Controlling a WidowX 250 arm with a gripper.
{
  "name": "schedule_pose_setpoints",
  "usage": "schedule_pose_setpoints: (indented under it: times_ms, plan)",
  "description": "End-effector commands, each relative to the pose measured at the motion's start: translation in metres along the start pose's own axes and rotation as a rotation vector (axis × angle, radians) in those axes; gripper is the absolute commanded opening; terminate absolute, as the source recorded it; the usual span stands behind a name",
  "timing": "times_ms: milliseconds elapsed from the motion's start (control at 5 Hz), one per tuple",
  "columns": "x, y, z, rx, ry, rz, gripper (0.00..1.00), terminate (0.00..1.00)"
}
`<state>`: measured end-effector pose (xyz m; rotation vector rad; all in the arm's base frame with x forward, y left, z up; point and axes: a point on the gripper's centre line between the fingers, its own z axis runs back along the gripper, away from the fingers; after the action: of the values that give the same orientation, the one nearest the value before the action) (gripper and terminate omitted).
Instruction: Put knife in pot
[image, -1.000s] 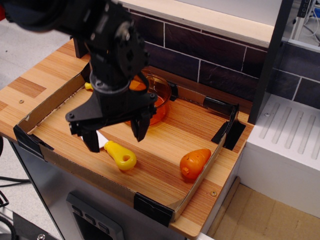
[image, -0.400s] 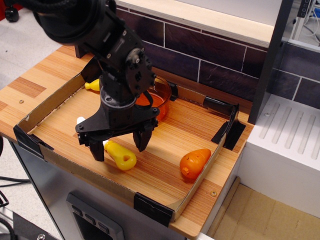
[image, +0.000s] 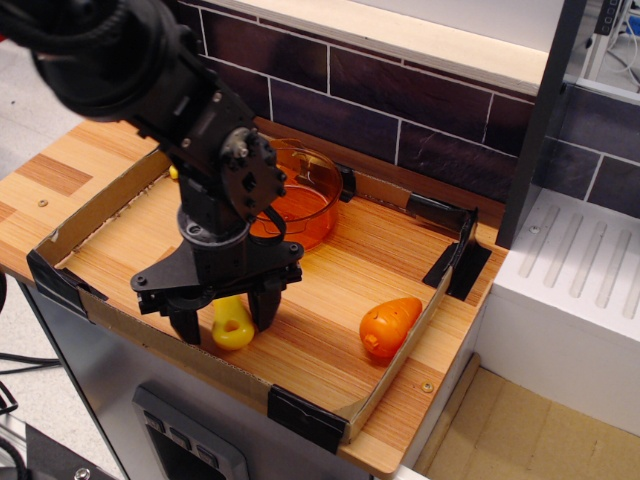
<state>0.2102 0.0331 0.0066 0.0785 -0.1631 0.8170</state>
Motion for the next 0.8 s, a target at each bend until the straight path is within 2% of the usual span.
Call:
schedule_pose_setpoints:
  times_ms: [0, 200, 400, 600]
  plan:
    - [0.007, -0.007, 0.010, -0.048, -0.019, 0.015, 0.00, 0.00]
    - [0.013, -0.009, 0.033, -0.058, -0.014, 0.061, 0.00, 0.00]
    - [0.021, -0.010, 0.067, -0.095, -0.047, 0.131, 0.00, 0.00]
    - [0.022, -0.019, 0.091, -0.119, -0.070, 0.210, 0.00, 0.00]
